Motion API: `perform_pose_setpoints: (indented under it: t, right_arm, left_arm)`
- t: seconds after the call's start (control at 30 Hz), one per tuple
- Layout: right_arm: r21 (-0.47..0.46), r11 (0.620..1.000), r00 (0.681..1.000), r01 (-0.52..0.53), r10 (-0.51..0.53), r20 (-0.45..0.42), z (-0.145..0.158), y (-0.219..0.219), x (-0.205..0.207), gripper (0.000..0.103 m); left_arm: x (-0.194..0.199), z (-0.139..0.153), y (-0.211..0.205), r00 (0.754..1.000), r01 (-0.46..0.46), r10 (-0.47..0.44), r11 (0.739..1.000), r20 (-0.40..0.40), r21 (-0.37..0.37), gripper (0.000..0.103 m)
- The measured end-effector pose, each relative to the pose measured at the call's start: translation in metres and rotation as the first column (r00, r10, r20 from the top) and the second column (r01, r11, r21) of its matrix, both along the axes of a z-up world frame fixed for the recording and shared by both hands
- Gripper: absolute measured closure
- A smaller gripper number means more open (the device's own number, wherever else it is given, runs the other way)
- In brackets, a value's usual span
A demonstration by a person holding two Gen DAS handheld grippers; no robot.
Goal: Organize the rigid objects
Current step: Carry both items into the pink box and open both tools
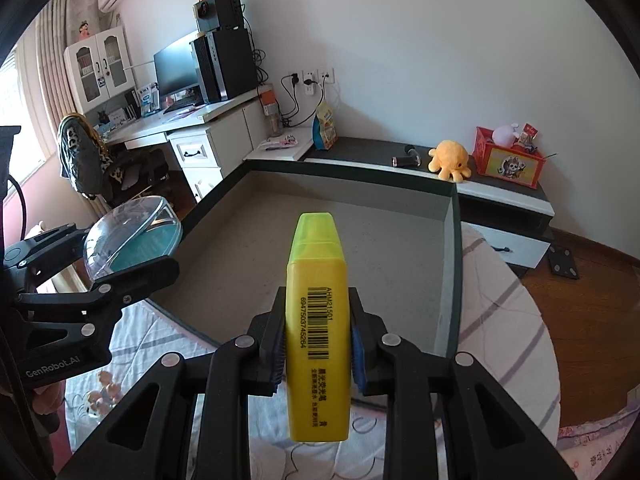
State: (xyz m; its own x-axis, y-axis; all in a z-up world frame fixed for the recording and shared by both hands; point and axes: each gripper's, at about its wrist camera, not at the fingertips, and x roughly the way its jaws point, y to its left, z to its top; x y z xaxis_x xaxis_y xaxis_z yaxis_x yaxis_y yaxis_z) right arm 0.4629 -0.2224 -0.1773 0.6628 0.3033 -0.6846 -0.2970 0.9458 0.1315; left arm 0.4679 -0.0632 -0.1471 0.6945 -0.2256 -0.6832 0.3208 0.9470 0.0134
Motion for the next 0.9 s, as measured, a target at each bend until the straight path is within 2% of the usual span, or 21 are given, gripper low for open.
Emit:
perform_pose_setpoints:
  t: [0.13,0.3,0.37,0.4,0.43,0.6,0.7,0.73,0.77,0.83,0.9]
  right_arm:
    - [-0.011,1.000,0.996,-0.002,0.001,-0.085,-0.022,0.007,0.028,0.077]
    - [-0.006,1.000,0.987,0.023,-0.023,-0.160,-0.045,0.002,0.040,0.073]
    - [0.007,0.999,0.985,0.043,-0.041,-0.166,-0.046,-0.001,0.038,0.065]
    - [0.018,0.999,0.986,0.048,-0.044,-0.161,-0.044,-0.003,0.036,0.058]
    - [0.019,0.998,0.987,0.054,-0.051,-0.150,-0.041,-0.006,0.033,0.052]
    - [0.016,0.998,0.995,0.066,-0.065,-0.070,-0.012,-0.009,-0.001,0.041]
    - [0.020,0.996,0.996,0.082,-0.083,0.020,0.016,-0.010,-0.037,0.031]
    - [0.020,0.996,0.994,0.089,-0.090,0.054,0.024,-0.011,-0.052,0.024]
    - [0.019,0.994,0.990,0.104,-0.105,0.090,0.032,-0.011,-0.068,0.022]
    - [0.028,0.993,0.981,0.116,-0.119,0.155,0.047,-0.009,-0.102,0.022]
    - [0.037,0.989,0.969,0.142,-0.146,0.201,0.059,-0.007,-0.134,0.020]
  left_arm:
    - [0.028,-0.020,-0.007,0.998,-0.007,0.009,1.000,-0.061,0.031,0.047]
    - [0.035,-0.042,-0.009,0.993,-0.026,0.032,0.998,-0.118,0.052,0.046]
    - [0.033,-0.044,-0.007,0.991,-0.036,0.043,0.998,-0.124,0.055,0.037]
    - [0.031,-0.042,-0.005,0.991,-0.050,0.057,0.997,-0.119,0.059,0.027]
    - [0.026,-0.039,-0.003,0.993,-0.061,0.067,0.996,-0.102,0.062,0.021]
    - [-0.015,-0.008,0.017,0.994,-0.108,0.107,0.993,0.006,0.045,0.014]
    - [-0.054,0.015,0.027,0.986,-0.144,0.141,0.989,0.086,0.026,0.009]
    - [-0.070,0.022,0.030,0.981,-0.162,0.159,0.987,0.115,0.020,0.006]
    - [-0.086,0.030,0.034,0.973,-0.179,0.176,0.984,0.148,0.011,0.005]
    - [-0.121,0.043,0.040,0.956,-0.201,0.200,0.979,0.214,-0.016,0.000]
    - [-0.157,0.054,0.044,0.932,-0.227,0.228,0.973,0.280,-0.037,0.000]
